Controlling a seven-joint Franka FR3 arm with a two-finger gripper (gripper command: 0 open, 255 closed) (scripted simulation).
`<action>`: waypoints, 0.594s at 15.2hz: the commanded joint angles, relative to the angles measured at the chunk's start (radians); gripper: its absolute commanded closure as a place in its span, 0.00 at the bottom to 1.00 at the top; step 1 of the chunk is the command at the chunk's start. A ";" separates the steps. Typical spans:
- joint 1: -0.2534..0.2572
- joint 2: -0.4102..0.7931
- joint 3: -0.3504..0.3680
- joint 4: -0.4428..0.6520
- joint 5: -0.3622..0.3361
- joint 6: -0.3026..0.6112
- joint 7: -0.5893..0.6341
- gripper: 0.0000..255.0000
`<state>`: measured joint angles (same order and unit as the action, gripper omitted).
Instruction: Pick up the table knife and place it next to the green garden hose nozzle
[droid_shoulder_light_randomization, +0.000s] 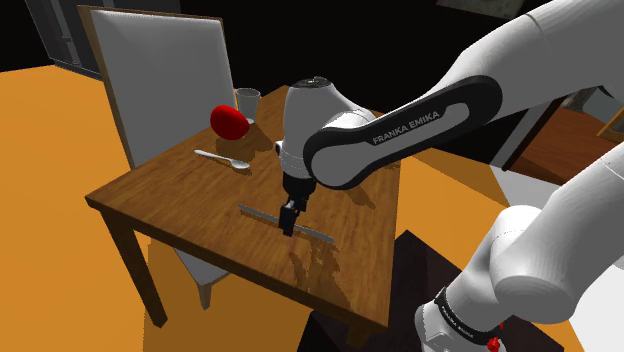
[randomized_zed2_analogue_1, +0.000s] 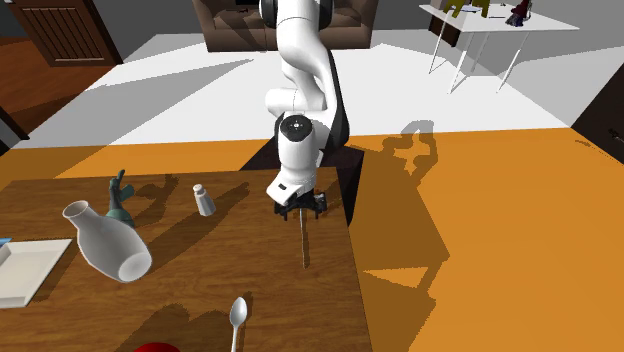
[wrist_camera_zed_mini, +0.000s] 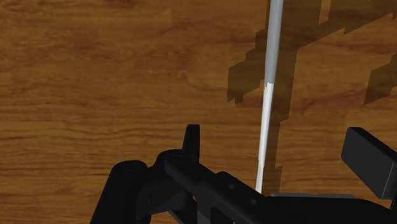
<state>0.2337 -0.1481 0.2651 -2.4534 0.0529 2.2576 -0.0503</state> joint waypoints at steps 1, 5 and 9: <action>0.000 0.000 0.000 0.000 0.000 0.000 0.000 0.00; 0.000 0.000 0.000 0.000 0.000 0.000 0.000 1.00; 0.000 0.000 0.000 0.000 0.000 0.000 0.000 1.00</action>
<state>0.2337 -0.1481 0.2651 -2.4535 0.0529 2.2576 -0.0503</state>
